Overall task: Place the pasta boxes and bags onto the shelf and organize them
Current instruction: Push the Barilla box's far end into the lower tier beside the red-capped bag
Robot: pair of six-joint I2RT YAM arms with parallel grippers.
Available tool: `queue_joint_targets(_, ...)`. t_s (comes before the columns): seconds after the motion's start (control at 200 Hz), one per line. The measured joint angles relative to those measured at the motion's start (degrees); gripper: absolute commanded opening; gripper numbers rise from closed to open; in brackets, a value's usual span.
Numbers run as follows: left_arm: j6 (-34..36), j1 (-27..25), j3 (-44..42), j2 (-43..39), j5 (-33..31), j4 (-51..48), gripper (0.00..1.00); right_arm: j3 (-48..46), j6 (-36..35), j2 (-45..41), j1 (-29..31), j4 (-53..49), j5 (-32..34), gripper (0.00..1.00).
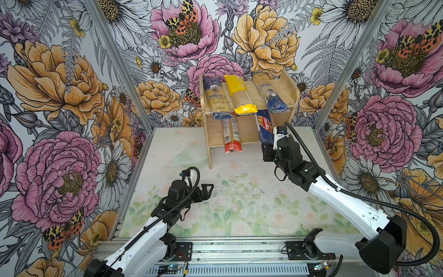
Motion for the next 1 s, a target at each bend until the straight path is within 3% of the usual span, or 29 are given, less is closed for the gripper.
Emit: queue_joint_targets(1.001, 0.9, 0.7, 0.0, -1.3, 0.4, -0.7, 0.99, -1.6, -0.9, 5.5, 0.0, 7.1, 0.0, 0.00)
